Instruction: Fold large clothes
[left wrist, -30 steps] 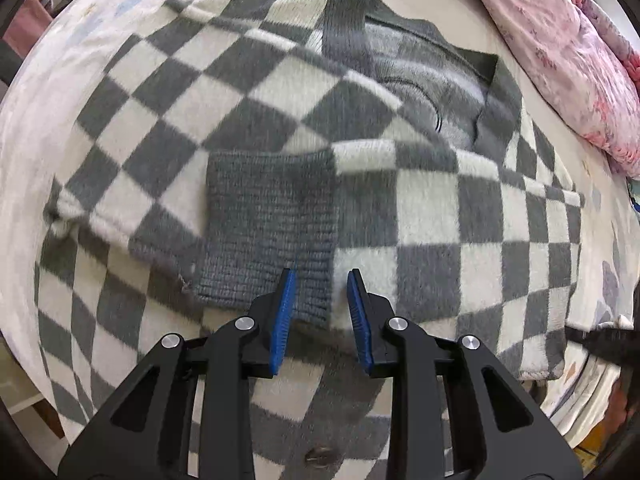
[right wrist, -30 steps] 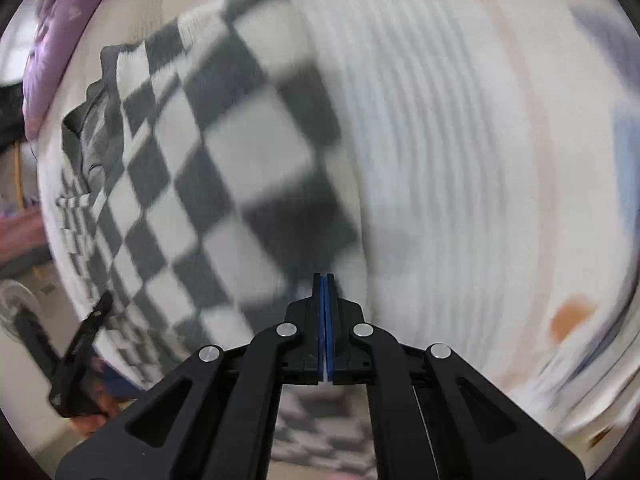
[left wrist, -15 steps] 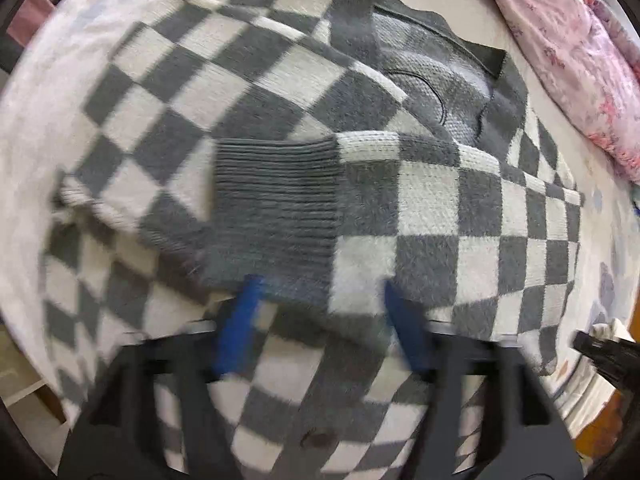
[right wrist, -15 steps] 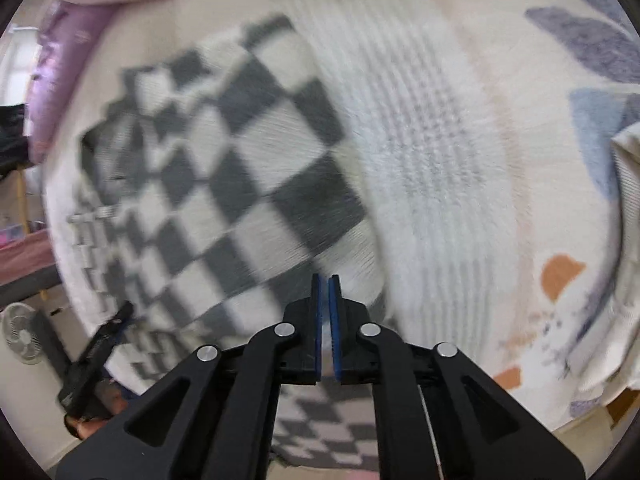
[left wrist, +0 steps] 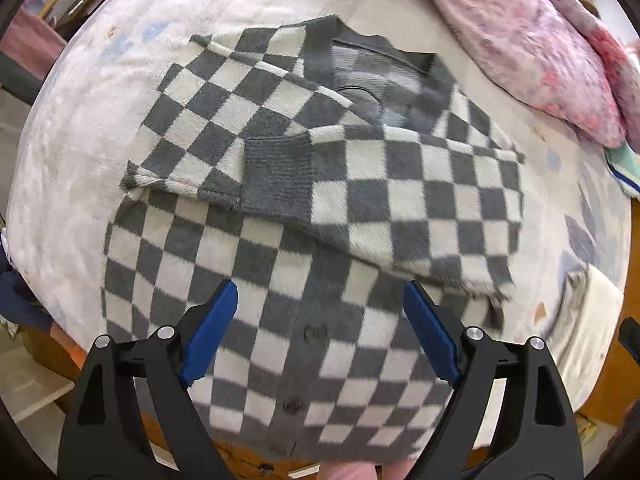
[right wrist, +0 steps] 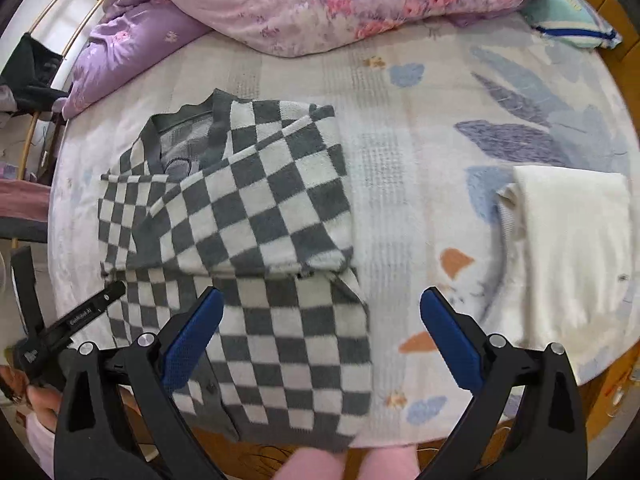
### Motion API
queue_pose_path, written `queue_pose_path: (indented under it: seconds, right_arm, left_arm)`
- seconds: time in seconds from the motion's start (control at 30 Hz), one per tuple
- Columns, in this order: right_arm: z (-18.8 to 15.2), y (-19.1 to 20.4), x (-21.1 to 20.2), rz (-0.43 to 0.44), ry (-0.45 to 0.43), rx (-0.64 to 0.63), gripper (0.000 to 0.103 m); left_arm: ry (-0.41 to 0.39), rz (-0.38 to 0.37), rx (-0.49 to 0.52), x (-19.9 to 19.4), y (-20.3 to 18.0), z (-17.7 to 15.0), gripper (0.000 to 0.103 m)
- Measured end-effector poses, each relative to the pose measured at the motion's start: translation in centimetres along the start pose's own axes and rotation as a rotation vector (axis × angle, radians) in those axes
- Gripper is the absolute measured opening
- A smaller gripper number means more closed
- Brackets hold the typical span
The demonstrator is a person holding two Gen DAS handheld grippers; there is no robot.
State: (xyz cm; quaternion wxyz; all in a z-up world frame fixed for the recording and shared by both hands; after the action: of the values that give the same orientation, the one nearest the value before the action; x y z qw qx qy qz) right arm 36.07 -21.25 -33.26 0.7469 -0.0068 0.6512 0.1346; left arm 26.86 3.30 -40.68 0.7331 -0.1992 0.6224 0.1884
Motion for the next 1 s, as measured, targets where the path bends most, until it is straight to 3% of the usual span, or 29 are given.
queue_pose_path:
  seconds: [0.17,0.43,0.63,0.83,1.0]
  right_arm:
    - [-2.6,-1.6,-5.7,-0.023,-0.034,-0.025,0.095]
    - [-6.5,-3.5,-13.4,0.000,-0.126,0.052,0.095]
    - [-10.8,-5.0,-16.9,0.031,-0.181,0.069,0.095]
    - [-15.7,-6.7,-19.7,0.045,-0.237,0.072,0.095]
    - [-19.8,-8.0,-21.8,0.063,-0.274,0.121,0.095]
  left_arm:
    - [0.016,-0.063,0.018,-4.4,-1.4,-3.0,0.089]
    - [-0.042,-0.128,0.049,-11.5,-3.4,-8.8,0.089]
    - [-0.112,-0.130,0.103,-15.4,-5.3,-13.2,0.089]
    - [-0.136,-0.149,0.090,-18.3,-5.8,-18.8,0.089]
    - [-0.158,-0.086,0.115,-20.7,-4.7,-23.1,0.089]
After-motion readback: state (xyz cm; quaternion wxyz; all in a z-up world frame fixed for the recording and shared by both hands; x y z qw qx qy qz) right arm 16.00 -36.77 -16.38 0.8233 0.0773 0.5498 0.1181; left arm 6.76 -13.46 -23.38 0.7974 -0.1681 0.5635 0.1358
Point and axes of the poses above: each gripper's, at about its wrist camera, not at the fingertips, and x roughly the way its jaws point, y to its left, z to its top, the point moved 9 cm from there along x, roughly the way its jaws point, and after that the axes turned 4 degrees about -y, right-handed, at the moved point
